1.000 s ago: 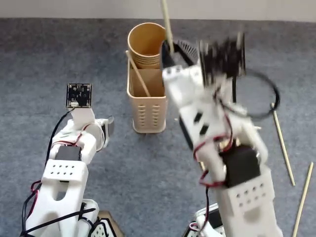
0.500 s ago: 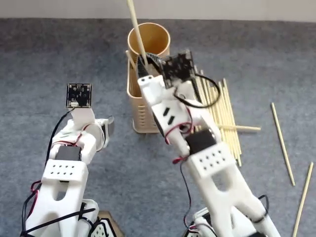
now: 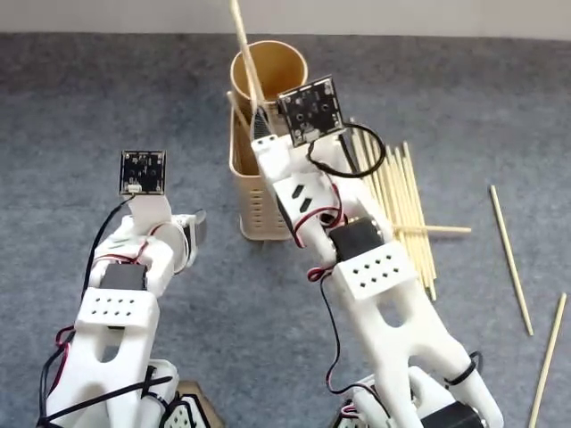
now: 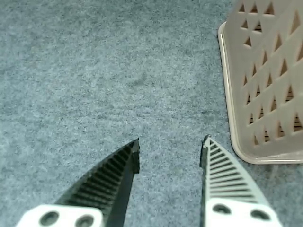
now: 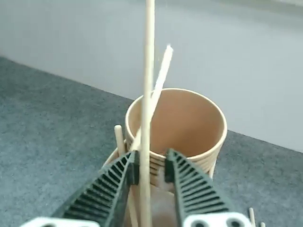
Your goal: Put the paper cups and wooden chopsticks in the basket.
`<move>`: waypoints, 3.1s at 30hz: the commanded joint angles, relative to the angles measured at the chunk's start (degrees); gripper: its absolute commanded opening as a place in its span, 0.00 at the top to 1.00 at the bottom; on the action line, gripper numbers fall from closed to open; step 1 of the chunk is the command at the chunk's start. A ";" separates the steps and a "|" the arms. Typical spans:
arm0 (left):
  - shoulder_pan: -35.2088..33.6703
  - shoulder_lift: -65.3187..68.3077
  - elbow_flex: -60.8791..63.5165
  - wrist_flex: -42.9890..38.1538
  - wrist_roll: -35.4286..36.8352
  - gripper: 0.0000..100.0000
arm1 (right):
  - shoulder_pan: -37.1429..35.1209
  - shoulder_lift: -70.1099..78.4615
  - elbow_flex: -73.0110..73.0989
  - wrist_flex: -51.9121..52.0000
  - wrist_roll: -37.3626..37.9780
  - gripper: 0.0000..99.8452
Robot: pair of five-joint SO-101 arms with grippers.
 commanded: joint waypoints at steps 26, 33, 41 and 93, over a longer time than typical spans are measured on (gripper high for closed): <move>-15.25 22.20 -46.64 33.14 -7.91 0.78 | 11.56 -4.26 -35.30 51.21 5.98 0.85; -9.27 61.23 -89.89 54.68 -10.73 0.78 | 23.34 -5.49 -36.79 63.78 8.44 0.85; -6.29 102.90 -134.02 67.16 -10.81 0.78 | 37.49 -5.32 -6.55 42.77 17.41 0.85; -17.01 98.15 -160.84 69.10 -10.81 1.00 | 73.36 37.58 31.43 -32.84 35.87 0.85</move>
